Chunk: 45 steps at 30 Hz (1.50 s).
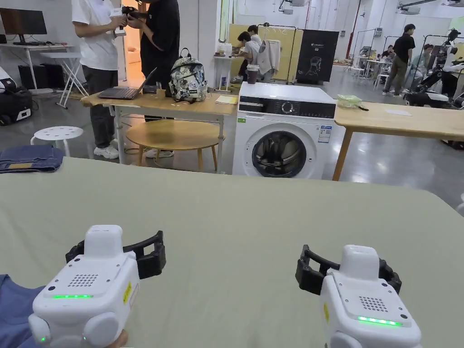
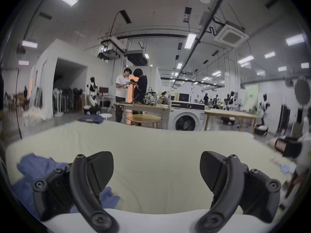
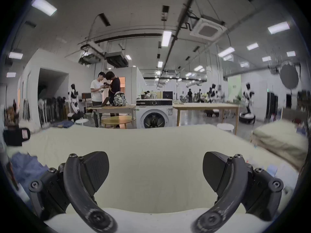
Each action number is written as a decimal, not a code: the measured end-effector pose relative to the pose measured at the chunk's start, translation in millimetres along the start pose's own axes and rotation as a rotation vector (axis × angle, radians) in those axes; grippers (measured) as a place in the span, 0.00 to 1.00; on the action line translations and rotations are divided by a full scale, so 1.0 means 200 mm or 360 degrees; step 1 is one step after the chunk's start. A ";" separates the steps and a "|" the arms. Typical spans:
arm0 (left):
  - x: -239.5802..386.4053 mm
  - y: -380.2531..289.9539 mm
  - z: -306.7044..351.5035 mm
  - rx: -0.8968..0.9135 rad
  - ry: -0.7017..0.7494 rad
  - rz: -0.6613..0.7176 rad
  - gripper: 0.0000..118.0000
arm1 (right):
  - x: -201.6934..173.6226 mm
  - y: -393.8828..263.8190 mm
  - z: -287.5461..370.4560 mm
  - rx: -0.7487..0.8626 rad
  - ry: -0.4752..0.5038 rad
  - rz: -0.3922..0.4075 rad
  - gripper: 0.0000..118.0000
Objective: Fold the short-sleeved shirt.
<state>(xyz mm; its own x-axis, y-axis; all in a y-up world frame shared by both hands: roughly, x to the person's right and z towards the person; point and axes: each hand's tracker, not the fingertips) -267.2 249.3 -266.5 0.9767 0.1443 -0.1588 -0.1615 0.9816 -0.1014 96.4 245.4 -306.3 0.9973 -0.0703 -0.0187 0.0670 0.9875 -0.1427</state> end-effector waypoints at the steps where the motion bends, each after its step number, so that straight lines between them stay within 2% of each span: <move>1: -0.02 0.00 0.00 -0.0007 -0.0025 0.0096 0.89 | 0.02 0.00 0.00 -0.0014 0.0012 -0.0100 0.96; 4: -0.11 0.00 0.00 -0.0019 -0.0090 0.0492 0.89 | 0.09 0.02 0.00 -0.0077 0.0016 -0.0449 0.96; 6: -0.15 0.00 -0.01 -0.0006 -0.0106 0.0698 0.89 | 0.13 0.04 0.00 -0.0090 -0.0019 -0.0613 0.96; 7: -0.16 0.00 0.00 -0.0007 -0.0081 0.0724 0.89 | 0.14 0.05 0.00 -0.0091 -0.0046 -0.0659 0.95; 9: -0.13 0.04 0.00 -0.0006 -0.0010 0.0508 0.89 | 0.15 0.06 -0.02 -0.0065 -0.0062 -0.0609 0.95; 10: -0.08 0.05 0.00 0.0002 0.0009 0.0288 0.89 | 0.14 0.08 -0.03 -0.0052 -0.0087 -0.0498 0.95; 12: 0.02 0.08 -0.01 -0.0025 0.0053 -0.0245 0.89 | 0.08 0.13 -0.04 0.0027 -0.0060 -0.0090 0.95; 13: 0.07 0.07 -0.01 -0.0033 0.0087 -0.0525 0.89 | 0.02 0.14 -0.02 0.0086 -0.0046 0.0196 0.95; 14: 0.13 0.06 -0.01 -0.0027 0.0132 -0.0835 0.89 | -0.04 0.14 -0.02 0.0138 -0.0047 0.0573 0.95; 17: 0.22 0.02 -0.02 -0.0001 0.0245 -0.1480 0.89 | -0.16 0.05 -0.03 0.0355 -0.0074 0.1523 0.95; 18: 0.24 0.01 -0.01 0.0010 0.0269 -0.1655 0.89 | -0.17 0.02 -0.04 0.0425 -0.0119 0.1777 0.95; 20: 0.26 -0.02 -0.01 0.0040 0.0311 -0.1883 0.89 | -0.18 -0.04 -0.05 0.0516 -0.0171 0.2161 0.95; 22: 0.27 -0.02 0.02 0.0067 0.0335 -0.1988 0.89 | -0.18 -0.06 -0.04 0.0537 -0.0162 0.2332 0.95; 24: 0.28 -0.01 0.04 0.0071 0.0313 -0.1940 0.89 | -0.18 -0.05 -0.03 0.0513 -0.0149 0.2251 0.95; 25: 0.29 0.02 0.07 0.0073 0.0298 -0.1884 0.89 | -0.18 -0.04 -0.03 0.0468 -0.0117 0.2152 0.95; 27: 0.31 0.06 0.10 0.0053 0.0244 -0.1642 0.89 | -0.19 -0.01 -0.01 0.0383 -0.0087 0.1851 0.95; 28: 0.31 0.09 0.12 0.0023 0.0211 -0.1461 0.89 | -0.20 0.01 0.00 0.0327 -0.0061 0.1675 0.95; 32: 0.21 0.16 0.08 -0.0013 0.0040 -0.0724 0.89 | -0.13 0.11 0.00 0.0068 0.0037 0.0815 0.95; 34: 0.14 0.16 0.04 0.0015 -0.0022 -0.0429 0.89 | -0.08 0.13 0.00 -0.0010 0.0005 0.0455 0.95; 37: 0.07 0.18 0.02 0.0042 -0.0093 -0.0058 0.89 | -0.02 0.12 -0.01 -0.0035 -0.0016 0.0056 0.95; 40: 0.02 0.19 0.00 0.0050 -0.0070 0.0172 0.89 | -0.01 0.10 0.01 0.0007 -0.0025 -0.0036 0.95; 43: 0.03 0.19 -0.01 0.0084 -0.0027 0.0126 0.89 | -0.01 0.10 0.00 0.0042 -0.0027 -0.0017 0.95; 45: 0.04 0.18 0.00 0.0101 -0.0005 0.0012 0.89 | -0.02 0.10 0.00 0.0064 -0.0027 0.0018 0.95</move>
<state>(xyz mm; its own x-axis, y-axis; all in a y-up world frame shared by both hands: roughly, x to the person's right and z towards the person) -264.8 286.7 -272.4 0.9759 0.1522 -0.1561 -0.1599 0.9864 -0.0377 92.9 264.7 -309.6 0.9984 -0.0572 -0.0032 0.0566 0.9931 -0.1029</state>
